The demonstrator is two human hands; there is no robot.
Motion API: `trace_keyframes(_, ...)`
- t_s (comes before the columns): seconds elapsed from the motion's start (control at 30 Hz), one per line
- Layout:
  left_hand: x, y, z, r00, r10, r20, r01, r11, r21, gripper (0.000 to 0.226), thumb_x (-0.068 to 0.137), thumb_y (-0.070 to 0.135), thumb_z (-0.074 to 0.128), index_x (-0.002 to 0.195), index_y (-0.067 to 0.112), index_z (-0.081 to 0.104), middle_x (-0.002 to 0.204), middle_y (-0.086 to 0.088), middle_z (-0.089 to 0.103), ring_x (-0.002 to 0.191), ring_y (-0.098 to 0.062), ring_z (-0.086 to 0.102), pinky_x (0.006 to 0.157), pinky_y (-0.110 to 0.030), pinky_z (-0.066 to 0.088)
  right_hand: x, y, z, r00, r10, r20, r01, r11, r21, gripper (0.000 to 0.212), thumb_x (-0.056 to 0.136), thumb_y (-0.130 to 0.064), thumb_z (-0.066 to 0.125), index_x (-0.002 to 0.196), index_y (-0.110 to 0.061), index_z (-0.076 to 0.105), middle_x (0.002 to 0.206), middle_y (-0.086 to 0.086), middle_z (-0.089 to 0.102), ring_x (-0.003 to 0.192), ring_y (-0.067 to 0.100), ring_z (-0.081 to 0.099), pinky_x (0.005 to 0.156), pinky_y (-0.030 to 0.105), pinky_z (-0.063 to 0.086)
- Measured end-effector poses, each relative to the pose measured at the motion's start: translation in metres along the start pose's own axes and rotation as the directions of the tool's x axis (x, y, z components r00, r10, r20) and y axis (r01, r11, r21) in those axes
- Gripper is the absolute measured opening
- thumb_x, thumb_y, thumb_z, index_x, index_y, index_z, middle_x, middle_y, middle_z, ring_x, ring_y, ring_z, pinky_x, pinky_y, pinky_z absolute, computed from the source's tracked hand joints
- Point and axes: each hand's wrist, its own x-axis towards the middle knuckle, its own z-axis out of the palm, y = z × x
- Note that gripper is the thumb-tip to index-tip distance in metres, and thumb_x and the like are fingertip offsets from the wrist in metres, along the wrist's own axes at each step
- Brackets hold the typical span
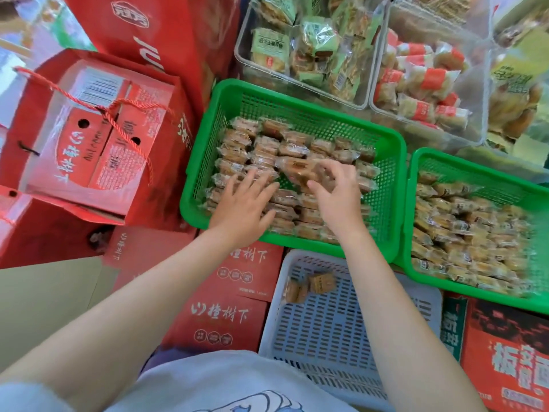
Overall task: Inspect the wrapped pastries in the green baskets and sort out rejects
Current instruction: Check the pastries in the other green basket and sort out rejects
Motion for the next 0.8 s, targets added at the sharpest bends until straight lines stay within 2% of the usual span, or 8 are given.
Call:
trace_keyframes(0.1, 0.010, -0.001, 0.002, 0.994, -0.010, 0.107, 0.012, 1.000, -0.018, 0.065, 0.104, 0.055, 0.022, 0.160, 0.030, 0.004, 0.168, 0.004, -0.010, 0.153, -0.017, -0.017, 0.124, -0.050, -0.007, 0.008, 0.006, 0.009, 0.972, -0.209, 0.111, 0.235, 0.911, -0.339, 0.041, 0.095, -0.012, 0.064, 0.135, -0.014, 0.057, 0.130, 0.008, 0.051, 0.108, 0.028, 0.060, 0.086, 0.039, 0.053)
trace_keyframes(0.2, 0.013, 0.000, 0.007, 0.993, -0.058, 0.105, 0.059, 0.998, -0.011, 0.068, 0.104, 0.053, 0.023, 0.161, 0.025, 0.001, 0.169, 0.001, -0.008, 0.154, -0.018, -0.013, 0.124, -0.050, -0.006, 0.010, 0.004, 0.016, 0.941, -0.298, 0.158, 0.336, 0.795, -0.505, 0.042, 0.095, -0.009, 0.061, 0.136, -0.011, 0.055, 0.127, 0.014, 0.053, 0.107, 0.035, 0.058, 0.072, 0.041, 0.054)
trace_keyframes(0.27, 0.013, 0.001, 0.008, 0.994, -0.073, 0.082, 0.074, 0.997, -0.008, 0.070, 0.103, 0.051, 0.024, 0.161, 0.021, 0.000, 0.169, -0.001, -0.006, 0.155, -0.019, -0.010, 0.125, -0.050, -0.005, 0.012, 0.000, 0.025, 0.934, -0.309, 0.180, 0.355, 0.736, -0.577, 0.040, 0.093, -0.004, 0.060, 0.133, -0.009, 0.055, 0.123, 0.017, 0.052, 0.105, 0.036, 0.056, 0.069, 0.041, 0.052)
trace_keyframes(0.4, 0.013, 0.000, 0.008, 0.994, -0.077, 0.075, 0.077, 0.997, -0.005, 0.073, 0.101, 0.048, 0.028, 0.161, 0.016, 0.000, 0.169, -0.005, -0.004, 0.155, -0.021, -0.009, 0.125, -0.050, -0.004, 0.022, -0.003, 0.046, 0.914, -0.366, 0.176, 0.399, 0.724, -0.563, 0.042, 0.083, 0.007, 0.064, 0.122, -0.006, 0.055, 0.104, 0.013, 0.059, 0.091, 0.033, 0.058, 0.066, 0.038, 0.047)
trace_keyframes(0.57, 0.013, 0.001, 0.009, 0.996, -0.071, 0.057, 0.073, 0.997, -0.023, 0.073, 0.101, 0.045, 0.030, 0.161, 0.017, 0.001, 0.169, -0.004, -0.002, 0.155, -0.020, -0.007, 0.125, -0.050, -0.003, 0.029, 0.011, 0.060, 0.913, -0.394, 0.102, 0.349, 0.628, -0.696, 0.025, 0.070, 0.000, 0.080, 0.087, -0.006, 0.062, 0.095, 0.015, 0.060, 0.090, 0.035, 0.058, 0.067, 0.039, 0.045)
trace_keyframes(0.63, 0.011, 0.001, 0.008, 0.997, -0.066, 0.035, 0.067, 0.997, -0.041, 0.073, 0.100, 0.044, 0.032, 0.161, 0.017, 0.004, 0.169, -0.005, 0.001, 0.155, -0.021, -0.005, 0.125, -0.050, -0.001, 0.028, 0.016, 0.062, 0.910, -0.404, 0.095, 0.355, 0.640, -0.681, 0.023, 0.069, 0.002, 0.079, 0.080, -0.006, 0.060, 0.085, 0.013, 0.059, 0.081, 0.033, 0.057, 0.062, 0.037, 0.043)
trace_keyframes(0.73, 0.008, 0.000, 0.009, 0.998, -0.044, -0.046, 0.041, 0.996, -0.073, 0.065, 0.098, 0.040, 0.039, 0.157, 0.017, 0.023, 0.167, -0.010, 0.014, 0.154, -0.026, 0.006, 0.124, -0.050, 0.007, 0.026, 0.019, 0.067, 0.922, -0.377, 0.083, 0.358, 0.754, -0.550, 0.022, 0.074, 0.008, 0.073, 0.082, -0.005, 0.056, 0.077, 0.012, 0.060, 0.070, 0.033, 0.058, 0.059, 0.035, 0.042)
trace_keyframes(0.8, 0.005, -0.001, 0.011, 0.994, -0.007, -0.112, 0.002, 0.999, -0.049, 0.052, 0.097, 0.037, 0.043, 0.144, 0.014, 0.045, 0.164, -0.014, 0.024, 0.152, -0.029, 0.016, 0.122, -0.052, 0.015, 0.024, 0.020, 0.068, 0.935, -0.339, 0.104, 0.346, 0.809, -0.475, 0.012, 0.086, -0.001, 0.067, 0.088, -0.004, 0.055, 0.081, 0.014, 0.060, 0.075, 0.035, 0.058, 0.062, 0.036, 0.040)
